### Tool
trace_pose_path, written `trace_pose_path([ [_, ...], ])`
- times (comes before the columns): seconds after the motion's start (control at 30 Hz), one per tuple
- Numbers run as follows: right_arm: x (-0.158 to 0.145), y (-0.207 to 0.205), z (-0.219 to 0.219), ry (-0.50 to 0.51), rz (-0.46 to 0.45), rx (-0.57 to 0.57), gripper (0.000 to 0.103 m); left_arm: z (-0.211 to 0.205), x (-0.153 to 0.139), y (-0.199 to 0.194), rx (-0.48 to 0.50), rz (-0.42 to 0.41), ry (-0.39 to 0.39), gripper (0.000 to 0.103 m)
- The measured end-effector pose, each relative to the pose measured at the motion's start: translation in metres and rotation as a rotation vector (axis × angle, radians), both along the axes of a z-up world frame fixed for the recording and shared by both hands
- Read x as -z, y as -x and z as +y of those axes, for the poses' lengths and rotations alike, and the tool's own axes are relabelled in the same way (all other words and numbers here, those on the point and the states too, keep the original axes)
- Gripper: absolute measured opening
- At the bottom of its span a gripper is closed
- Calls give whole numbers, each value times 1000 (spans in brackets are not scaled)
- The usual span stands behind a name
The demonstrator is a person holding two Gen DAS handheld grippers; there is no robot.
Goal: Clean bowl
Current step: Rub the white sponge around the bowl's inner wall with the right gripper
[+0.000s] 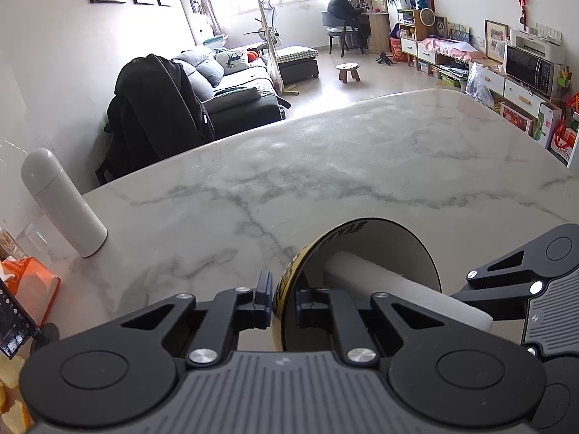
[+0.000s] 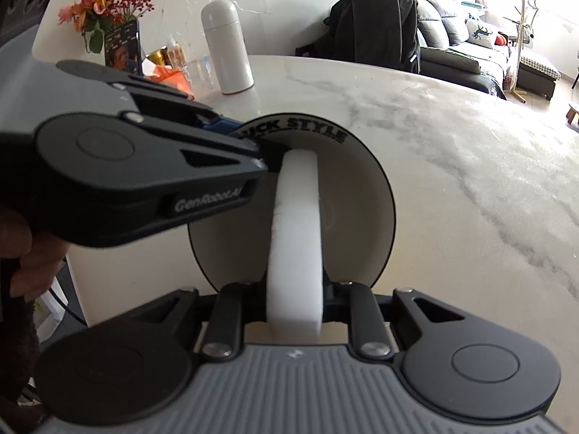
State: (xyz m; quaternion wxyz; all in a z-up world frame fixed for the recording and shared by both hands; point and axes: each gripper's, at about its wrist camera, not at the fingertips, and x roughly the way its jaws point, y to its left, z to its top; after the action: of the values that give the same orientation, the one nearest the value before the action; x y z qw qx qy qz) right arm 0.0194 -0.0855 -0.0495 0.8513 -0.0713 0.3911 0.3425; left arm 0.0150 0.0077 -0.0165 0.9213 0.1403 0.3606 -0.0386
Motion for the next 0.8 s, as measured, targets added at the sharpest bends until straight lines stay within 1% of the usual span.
trace_pose_path([
  [0.13, -2, 0, 2, 3, -15, 6, 23, 6, 0, 2, -13, 11, 13, 9],
  [0.27, -6, 0, 1, 0, -32, 13, 27, 9, 2, 6, -24, 15, 18, 9],
  [0.6, -14, 3, -1, -23, -69, 36, 27, 14, 5, 13, -51, 18, 24, 9],
  [0.8, -16, 8, 0, -32, -93, 25, 27, 18, 7, 17, -71, 16, 40, 9],
])
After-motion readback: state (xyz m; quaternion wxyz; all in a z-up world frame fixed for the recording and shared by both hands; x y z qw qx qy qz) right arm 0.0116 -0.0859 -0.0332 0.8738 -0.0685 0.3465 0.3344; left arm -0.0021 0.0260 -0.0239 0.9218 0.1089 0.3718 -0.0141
